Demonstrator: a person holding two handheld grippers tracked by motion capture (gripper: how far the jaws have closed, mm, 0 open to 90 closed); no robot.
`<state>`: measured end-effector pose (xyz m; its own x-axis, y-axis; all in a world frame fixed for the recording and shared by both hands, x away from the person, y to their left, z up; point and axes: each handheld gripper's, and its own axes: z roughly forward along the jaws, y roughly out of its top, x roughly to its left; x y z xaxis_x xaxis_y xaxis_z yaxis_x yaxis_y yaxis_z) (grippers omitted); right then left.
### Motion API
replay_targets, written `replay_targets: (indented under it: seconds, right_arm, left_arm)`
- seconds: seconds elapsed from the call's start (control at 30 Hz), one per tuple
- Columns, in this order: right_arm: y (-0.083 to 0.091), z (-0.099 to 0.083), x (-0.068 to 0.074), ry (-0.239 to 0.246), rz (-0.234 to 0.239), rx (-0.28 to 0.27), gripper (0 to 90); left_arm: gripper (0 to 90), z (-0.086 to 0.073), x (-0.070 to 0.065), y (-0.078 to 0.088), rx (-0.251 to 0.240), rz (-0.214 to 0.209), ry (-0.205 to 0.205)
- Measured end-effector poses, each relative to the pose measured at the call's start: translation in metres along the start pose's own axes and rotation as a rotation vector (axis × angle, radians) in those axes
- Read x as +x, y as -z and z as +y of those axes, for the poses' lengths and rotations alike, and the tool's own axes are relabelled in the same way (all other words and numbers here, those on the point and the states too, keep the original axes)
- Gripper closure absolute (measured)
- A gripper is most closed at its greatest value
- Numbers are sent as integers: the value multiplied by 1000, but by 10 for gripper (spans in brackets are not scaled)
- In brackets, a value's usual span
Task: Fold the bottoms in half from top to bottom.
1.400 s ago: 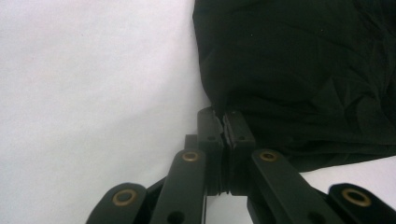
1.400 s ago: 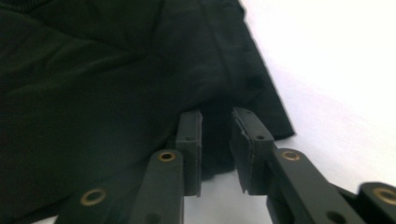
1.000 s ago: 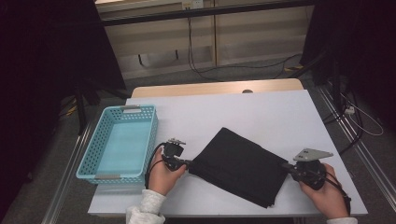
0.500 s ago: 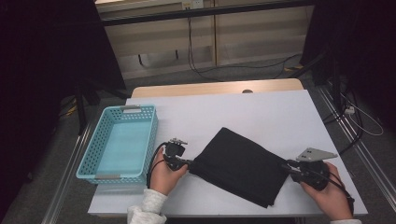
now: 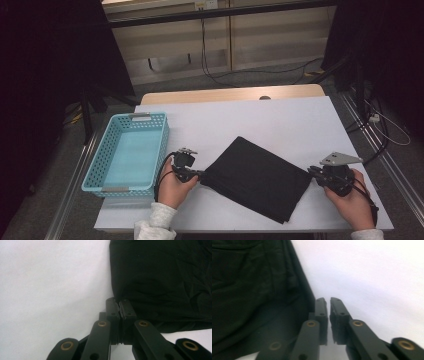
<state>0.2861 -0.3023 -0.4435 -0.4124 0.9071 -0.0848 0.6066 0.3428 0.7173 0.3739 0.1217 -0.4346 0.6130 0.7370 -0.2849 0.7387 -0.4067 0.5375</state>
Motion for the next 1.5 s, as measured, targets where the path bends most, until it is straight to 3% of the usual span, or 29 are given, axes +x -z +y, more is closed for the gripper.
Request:
replay_targets:
  seconds: [0.07,0.13,0.23,0.37,0.47,0.57,0.6,0.63,0.67,0.7,0.73,0.83,1.03,1.13,1.2,1.3,1.43,1.5]
  right_arm:
    - [-1,3,3,6,-2,-8,741]
    - [-3,9,10,19,39,-29,668]
    - [-7,17,21,47,60,-30,638]
    - [-16,26,27,14,115,-50,597]
    - [-31,27,32,17,148,7,560]
    - [-38,24,27,-27,144,5,498]
    - [-39,24,25,-46,149,8,586]
    - [-39,23,24,-60,188,8,668]
    - [-40,22,23,-71,218,3,681]
    - [-39,22,23,-80,221,4,773]
    - [-39,22,23,-74,257,5,817]
    - [-32,24,23,-58,241,29,834]
    - [-13,19,12,-85,221,18,835]
    - [-15,14,13,-81,220,41,818]
    - [-15,14,14,-68,200,39,753]
    - [-14,16,14,-67,174,16,600]
    - [-15,17,9,-85,131,-28,474]
    - [-17,16,7,-103,125,-29,466]
  left_arm:
    - [877,0,0,0,-3,-3,-4]
    - [876,0,0,0,-8,-4,0]
    - [875,0,0,1,-10,-9,-3]
    - [875,-1,0,0,-10,-8,-2]
    - [875,-1,1,0,-10,-8,-1]
    - [874,-1,1,0,-11,-10,0]
    - [874,-1,1,-1,-13,-7,0]
    - [874,-1,1,-1,-11,-5,-1]
    - [874,-1,1,-1,-9,-5,-2]
    - [874,-1,1,-1,-10,-4,-1]
    - [874,-1,1,0,-10,-2,-2]
    - [875,0,2,2,-21,3,0]
    - [863,0,0,0,-28,-13,-8]
    - [756,1,-2,0,-34,-1,-20]
    - [599,3,-2,3,-59,19,-31]
    - [470,4,-4,5,-70,19,-28]
    - [456,1,-2,-1,-36,14,-31]
    - [466,-1,-2,-2,-23,18,-33]
